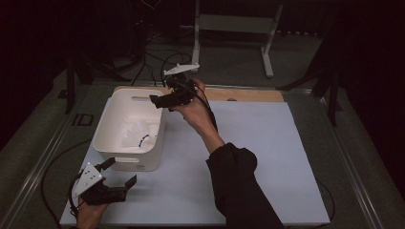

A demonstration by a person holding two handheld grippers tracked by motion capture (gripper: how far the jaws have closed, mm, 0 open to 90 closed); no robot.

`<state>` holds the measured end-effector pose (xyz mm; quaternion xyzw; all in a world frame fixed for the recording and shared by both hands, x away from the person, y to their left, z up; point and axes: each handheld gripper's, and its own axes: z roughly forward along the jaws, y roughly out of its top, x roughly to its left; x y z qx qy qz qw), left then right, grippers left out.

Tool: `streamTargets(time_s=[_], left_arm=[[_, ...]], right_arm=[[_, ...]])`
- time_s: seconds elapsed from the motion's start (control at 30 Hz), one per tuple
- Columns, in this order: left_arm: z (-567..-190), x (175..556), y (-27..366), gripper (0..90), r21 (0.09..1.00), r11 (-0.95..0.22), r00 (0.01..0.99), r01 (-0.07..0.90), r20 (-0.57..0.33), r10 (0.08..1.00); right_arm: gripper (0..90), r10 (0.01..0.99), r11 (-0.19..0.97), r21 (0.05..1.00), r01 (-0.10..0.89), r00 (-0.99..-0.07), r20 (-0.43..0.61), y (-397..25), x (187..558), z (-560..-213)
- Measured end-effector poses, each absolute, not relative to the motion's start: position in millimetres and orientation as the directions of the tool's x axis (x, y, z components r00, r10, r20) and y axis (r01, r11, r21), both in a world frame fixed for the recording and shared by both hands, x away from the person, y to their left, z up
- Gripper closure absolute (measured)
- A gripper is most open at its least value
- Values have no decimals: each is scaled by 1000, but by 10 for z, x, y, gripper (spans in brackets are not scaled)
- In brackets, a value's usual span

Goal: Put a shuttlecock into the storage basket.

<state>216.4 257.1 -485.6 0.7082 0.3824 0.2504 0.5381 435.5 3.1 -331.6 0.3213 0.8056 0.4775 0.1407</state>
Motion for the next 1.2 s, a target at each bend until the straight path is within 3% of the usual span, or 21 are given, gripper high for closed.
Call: streamTargets(time_s=[1.2], left_arm=[[-4865, 2160, 2555, 10, 952, -140, 570, 272, -42, 820]], right_arm=[[93, 698, 321, 874, 365, -715, 42, -395, 4297, -3479]])
